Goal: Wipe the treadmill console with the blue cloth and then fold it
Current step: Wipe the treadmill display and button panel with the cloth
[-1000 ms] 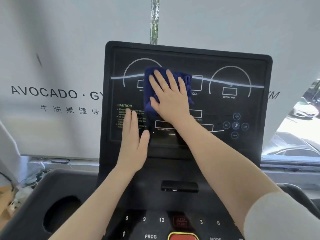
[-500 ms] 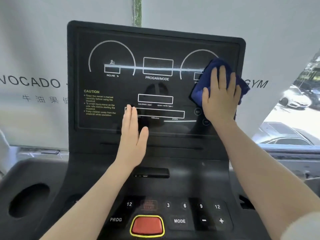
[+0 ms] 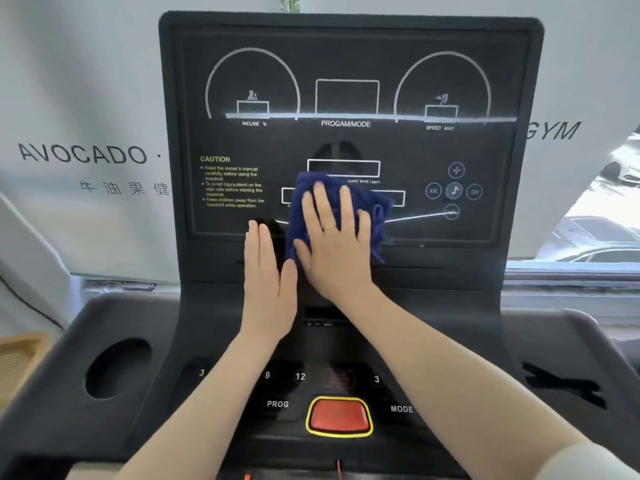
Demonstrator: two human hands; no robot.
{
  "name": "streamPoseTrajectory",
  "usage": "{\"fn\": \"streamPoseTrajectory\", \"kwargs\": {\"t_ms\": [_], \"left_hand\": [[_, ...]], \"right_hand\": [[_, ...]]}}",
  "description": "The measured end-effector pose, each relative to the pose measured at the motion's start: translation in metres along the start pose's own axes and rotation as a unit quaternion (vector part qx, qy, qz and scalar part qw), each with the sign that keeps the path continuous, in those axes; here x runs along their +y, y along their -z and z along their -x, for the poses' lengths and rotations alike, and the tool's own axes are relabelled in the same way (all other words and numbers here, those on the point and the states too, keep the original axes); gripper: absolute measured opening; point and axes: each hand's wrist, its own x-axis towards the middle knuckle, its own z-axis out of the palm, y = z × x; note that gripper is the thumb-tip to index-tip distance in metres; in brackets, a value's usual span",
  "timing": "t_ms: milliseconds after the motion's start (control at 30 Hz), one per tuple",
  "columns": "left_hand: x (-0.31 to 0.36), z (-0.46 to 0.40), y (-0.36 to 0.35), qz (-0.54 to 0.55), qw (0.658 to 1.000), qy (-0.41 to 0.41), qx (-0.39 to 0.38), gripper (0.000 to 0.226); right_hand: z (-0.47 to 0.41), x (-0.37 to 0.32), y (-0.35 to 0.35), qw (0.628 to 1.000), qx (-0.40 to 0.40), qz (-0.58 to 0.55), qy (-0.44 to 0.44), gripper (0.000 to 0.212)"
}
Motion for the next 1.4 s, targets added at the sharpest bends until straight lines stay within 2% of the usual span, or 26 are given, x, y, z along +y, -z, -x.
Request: {"fn": "streamPoseTrajectory", "kwargs": {"t_ms": [100, 200, 367, 467, 600, 700, 767, 933, 1100, 1167, 1267, 1333, 1400], "left_hand": [[0.001, 0.002, 0.002, 0.008, 1.000, 0.004, 0.001, 0.058], [0.005, 0.004, -0.006, -0.013, 1.000, -0.025, -0.012, 0.064], [0.019, 0.017, -0.036, -0.068, 0.996, -0.030, -0.048, 0.068], [0.021, 0.026, -0.050, -0.099, 0.992, -0.042, -0.064, 0.069], [0.018, 0.033, -0.049, -0.053, 0.997, -0.030, -0.049, 0.063], [0.012, 0.037, -0.038, -0.039, 0.997, -0.058, -0.016, 0.059], [0.010, 0.038, -0.030, -0.025, 0.999, -0.042, -0.015, 0.056], [0.002, 0.037, -0.007, -0.021, 0.999, -0.027, -0.032, 0.058], [-0.010, 0.041, 0.016, -0.030, 0.998, -0.031, -0.055, 0.056], [-0.014, 0.043, 0.021, -0.024, 0.997, -0.033, -0.059, 0.056], [-0.018, 0.043, 0.026, -0.023, 0.997, -0.041, -0.062, 0.057], [-0.020, 0.043, 0.029, -0.025, 0.997, -0.040, -0.068, 0.053], [-0.020, 0.042, 0.030, -0.025, 0.996, -0.041, -0.074, 0.053]], "right_hand": [[-0.003, -0.009, -0.005, 0.997, -0.006, -0.010, 0.081, 0.063], [0.002, 0.025, -0.001, 0.994, 0.006, 0.010, 0.113, 0.057], [0.039, 0.116, 0.005, 0.997, 0.047, 0.054, 0.034, 0.053], [0.060, 0.172, 0.012, 0.997, 0.029, 0.054, -0.046, 0.053], [0.099, 0.207, 0.015, 0.989, -0.025, 0.018, -0.148, 0.055], [0.116, 0.195, 0.014, 0.969, -0.082, -0.007, -0.232, 0.061], [0.116, 0.174, 0.015, 0.958, -0.105, -0.011, -0.267, 0.063], [0.113, 0.103, 0.016, 0.949, -0.168, -0.043, -0.264, 0.071], [0.101, 0.051, 0.016, 0.921, -0.161, -0.128, -0.332, 0.069], [0.101, 0.024, 0.014, 0.948, -0.122, -0.108, -0.273, 0.065], [0.096, -0.012, 0.007, 0.984, -0.130, -0.088, -0.089, 0.061], [0.086, -0.019, 0.002, 0.986, -0.139, -0.083, 0.035, 0.055], [0.079, -0.012, -0.005, 0.972, -0.160, -0.087, 0.147, 0.051]]}}
